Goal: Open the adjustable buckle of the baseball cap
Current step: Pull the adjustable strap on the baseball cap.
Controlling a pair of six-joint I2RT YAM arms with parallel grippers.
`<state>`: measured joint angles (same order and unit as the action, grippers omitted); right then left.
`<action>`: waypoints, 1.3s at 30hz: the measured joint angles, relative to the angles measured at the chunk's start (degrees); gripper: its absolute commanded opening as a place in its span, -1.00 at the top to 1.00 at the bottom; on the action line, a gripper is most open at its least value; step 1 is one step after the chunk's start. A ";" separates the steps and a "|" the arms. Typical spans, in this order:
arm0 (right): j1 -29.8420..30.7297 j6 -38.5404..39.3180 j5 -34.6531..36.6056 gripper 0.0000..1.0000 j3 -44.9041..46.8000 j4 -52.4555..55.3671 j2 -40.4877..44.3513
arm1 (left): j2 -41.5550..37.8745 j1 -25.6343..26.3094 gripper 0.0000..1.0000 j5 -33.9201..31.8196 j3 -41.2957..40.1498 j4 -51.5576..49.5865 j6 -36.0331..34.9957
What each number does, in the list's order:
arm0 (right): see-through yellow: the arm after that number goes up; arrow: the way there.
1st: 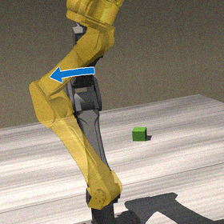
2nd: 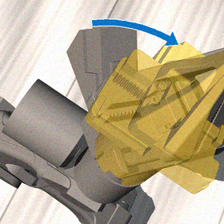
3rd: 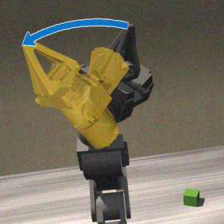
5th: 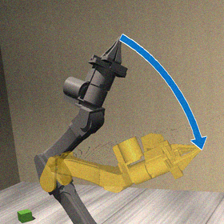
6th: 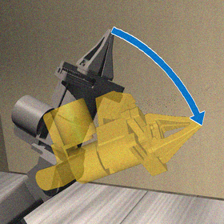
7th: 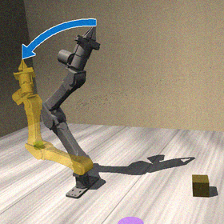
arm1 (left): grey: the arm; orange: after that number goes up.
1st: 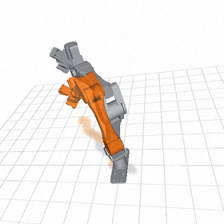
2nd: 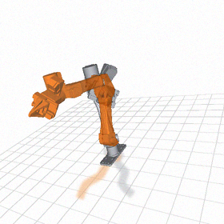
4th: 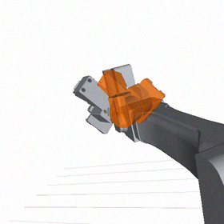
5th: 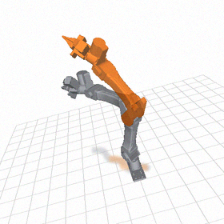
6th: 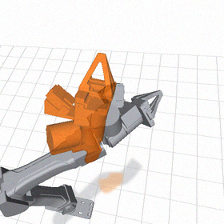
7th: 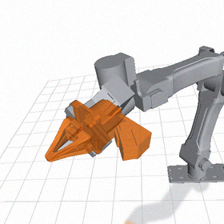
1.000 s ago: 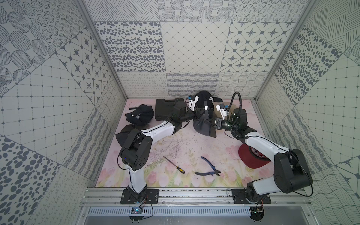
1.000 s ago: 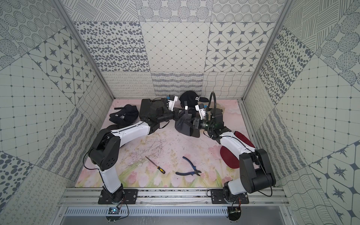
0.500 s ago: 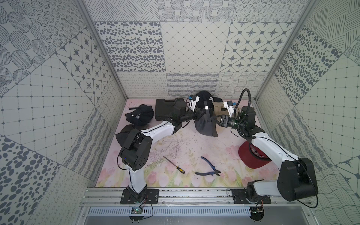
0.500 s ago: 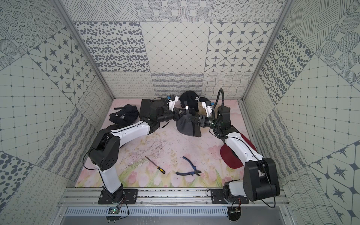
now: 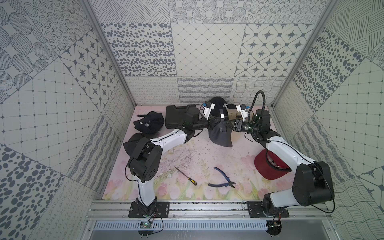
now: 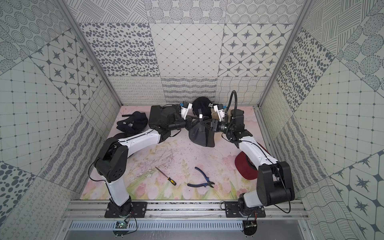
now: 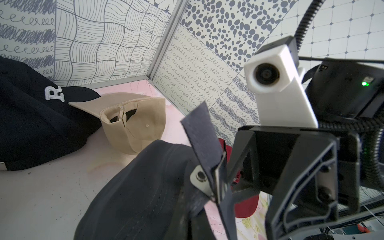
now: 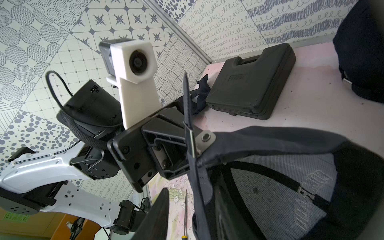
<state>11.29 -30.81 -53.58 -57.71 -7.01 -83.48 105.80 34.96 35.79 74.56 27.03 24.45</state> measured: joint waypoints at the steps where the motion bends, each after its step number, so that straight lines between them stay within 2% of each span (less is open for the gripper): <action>1: 0.11 0.00 -0.04 0.40 -0.48 0.13 -0.35 | 0.00 0.04 0.89 0.09 0.00 -0.04 -0.09; 3: 0.35 -0.04 -0.13 0.58 -1.31 0.22 -1.05 | 0.00 0.07 0.83 0.31 0.00 -0.28 -0.31; 8: 1.27 0.00 -0.13 0.99 -1.95 0.92 -1.64 | 0.00 0.09 0.48 0.61 0.00 -0.66 -0.96; 13: 1.40 0.63 -0.20 1.00 -2.86 1.70 -1.75 | 0.00 0.09 0.15 0.70 0.00 -0.85 -1.55; 15: 1.40 1.05 -0.66 1.00 -3.65 2.54 -2.03 | 0.00 0.09 0.12 0.39 0.00 -0.92 -1.95; 17: 1.38 1.31 -1.46 1.00 -4.37 3.21 -2.47 | 0.00 0.09 0.23 0.17 0.00 -1.03 -2.21; 22: 1.40 1.42 -2.47 1.00 -5.27 3.32 -3.89 | 0.02 0.13 0.99 1.46 0.11 -1.01 -3.45; 31: 1.44 -0.28 -2.40 1.00 -3.58 0.39 -4.07 | 0.70 0.13 1.00 2.49 0.35 0.63 -2.34; 39: 2.01 -2.45 -1.53 1.00 1.57 -3.76 -3.80 | 1.53 0.13 1.00 1.73 0.35 3.93 2.12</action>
<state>13.30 -33.26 -55.11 -56.14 -10.76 -87.29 107.33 35.09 37.52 74.91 30.96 26.57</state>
